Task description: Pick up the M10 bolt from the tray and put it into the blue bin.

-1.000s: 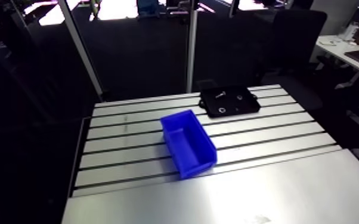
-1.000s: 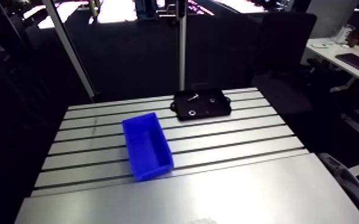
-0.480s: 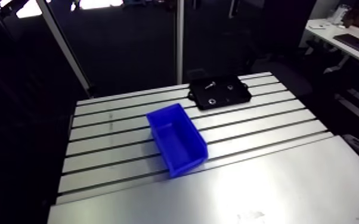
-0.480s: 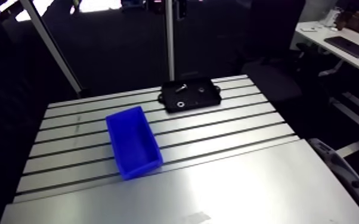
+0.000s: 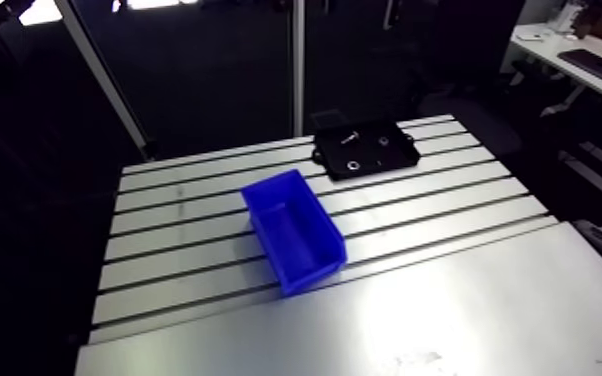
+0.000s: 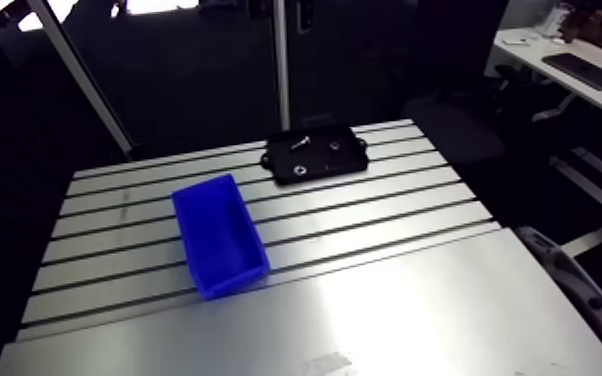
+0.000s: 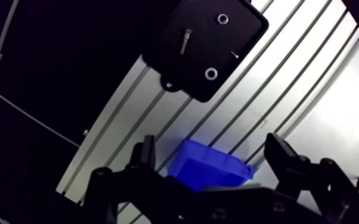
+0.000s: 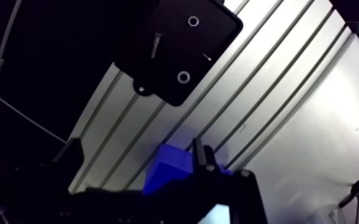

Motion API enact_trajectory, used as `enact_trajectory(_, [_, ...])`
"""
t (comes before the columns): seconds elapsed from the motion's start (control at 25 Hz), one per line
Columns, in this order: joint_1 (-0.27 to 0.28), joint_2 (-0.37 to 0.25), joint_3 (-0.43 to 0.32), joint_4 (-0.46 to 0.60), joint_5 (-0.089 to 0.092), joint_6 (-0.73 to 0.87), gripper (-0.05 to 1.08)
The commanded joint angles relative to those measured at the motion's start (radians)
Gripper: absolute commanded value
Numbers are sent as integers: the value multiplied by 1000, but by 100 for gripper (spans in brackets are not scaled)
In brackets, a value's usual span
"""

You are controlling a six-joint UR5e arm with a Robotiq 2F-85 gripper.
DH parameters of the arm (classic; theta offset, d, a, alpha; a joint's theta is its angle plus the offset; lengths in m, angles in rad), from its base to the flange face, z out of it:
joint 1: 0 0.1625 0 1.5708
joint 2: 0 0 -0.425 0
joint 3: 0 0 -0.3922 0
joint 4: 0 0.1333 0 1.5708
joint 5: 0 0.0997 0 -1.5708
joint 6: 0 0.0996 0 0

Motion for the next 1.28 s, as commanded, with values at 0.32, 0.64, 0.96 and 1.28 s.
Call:
enact_trajectory(0.32, [0, 46, 44, -103, -6, 61, 1])
enact_trajectory(0.64, [-2, 92, 113, -224, -46, 93, 2])
enact_trajectory(0.96, [-2, 138, 143, -290, -54, 110, 5])
enact_trajectory(1.28, [-9, 165, 173, -369, -54, 129, 23])
